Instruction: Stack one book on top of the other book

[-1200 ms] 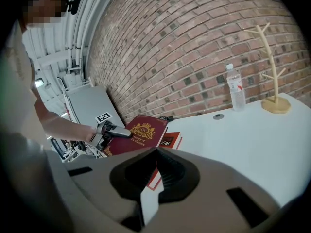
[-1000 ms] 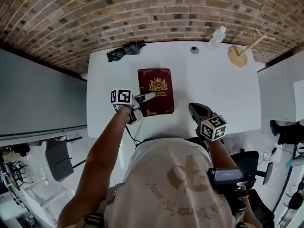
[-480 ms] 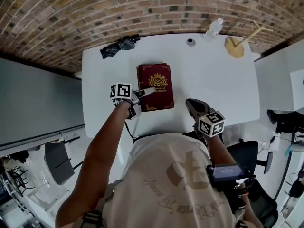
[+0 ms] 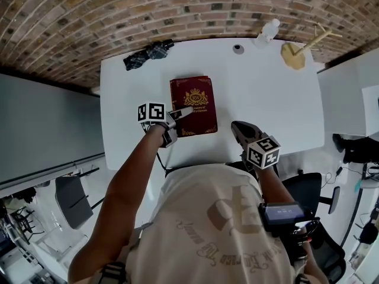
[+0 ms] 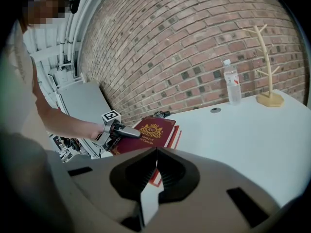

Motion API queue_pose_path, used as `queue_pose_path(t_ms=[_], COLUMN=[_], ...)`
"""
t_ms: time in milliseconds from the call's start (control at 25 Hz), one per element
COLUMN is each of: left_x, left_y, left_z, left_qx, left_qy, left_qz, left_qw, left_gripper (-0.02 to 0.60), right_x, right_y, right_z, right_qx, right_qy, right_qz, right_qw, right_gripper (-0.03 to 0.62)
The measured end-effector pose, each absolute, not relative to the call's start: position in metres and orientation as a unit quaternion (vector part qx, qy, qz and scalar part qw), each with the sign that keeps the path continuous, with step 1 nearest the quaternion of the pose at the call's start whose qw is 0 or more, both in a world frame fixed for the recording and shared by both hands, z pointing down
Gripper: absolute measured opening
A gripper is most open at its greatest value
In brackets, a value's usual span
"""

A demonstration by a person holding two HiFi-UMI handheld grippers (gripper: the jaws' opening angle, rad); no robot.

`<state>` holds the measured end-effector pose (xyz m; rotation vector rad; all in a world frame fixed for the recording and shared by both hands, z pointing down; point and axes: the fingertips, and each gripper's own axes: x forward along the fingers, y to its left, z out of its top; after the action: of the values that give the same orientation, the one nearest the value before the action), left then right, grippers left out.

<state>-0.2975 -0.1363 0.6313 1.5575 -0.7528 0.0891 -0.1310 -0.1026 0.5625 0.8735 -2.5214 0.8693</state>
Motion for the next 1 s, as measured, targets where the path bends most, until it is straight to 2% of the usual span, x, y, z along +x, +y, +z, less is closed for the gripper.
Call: queue_pose_path(t_ms=[520, 1000], left_x=[-0.327, -0.335], left_y=[-0.13, -0.13], left_z=[0.653, 0.656], left_qx=[0.657, 0.654], left_qy=[-0.417, -0.444], left_qz=[0.153, 0.197], left_qw=[0.609, 0.58], left_gripper=[0.342, 0.342], right_x=[-0.132, -0.139], right_y=[-0.102, -0.106], right_z=[0.573, 0.576], right_qx=[0.297, 0.293], right_qy=[-0.886, -0.886], right_qz=[0.312, 0.316], right_qw=[0.173, 0.172], right_gripper=[0.021, 0.021])
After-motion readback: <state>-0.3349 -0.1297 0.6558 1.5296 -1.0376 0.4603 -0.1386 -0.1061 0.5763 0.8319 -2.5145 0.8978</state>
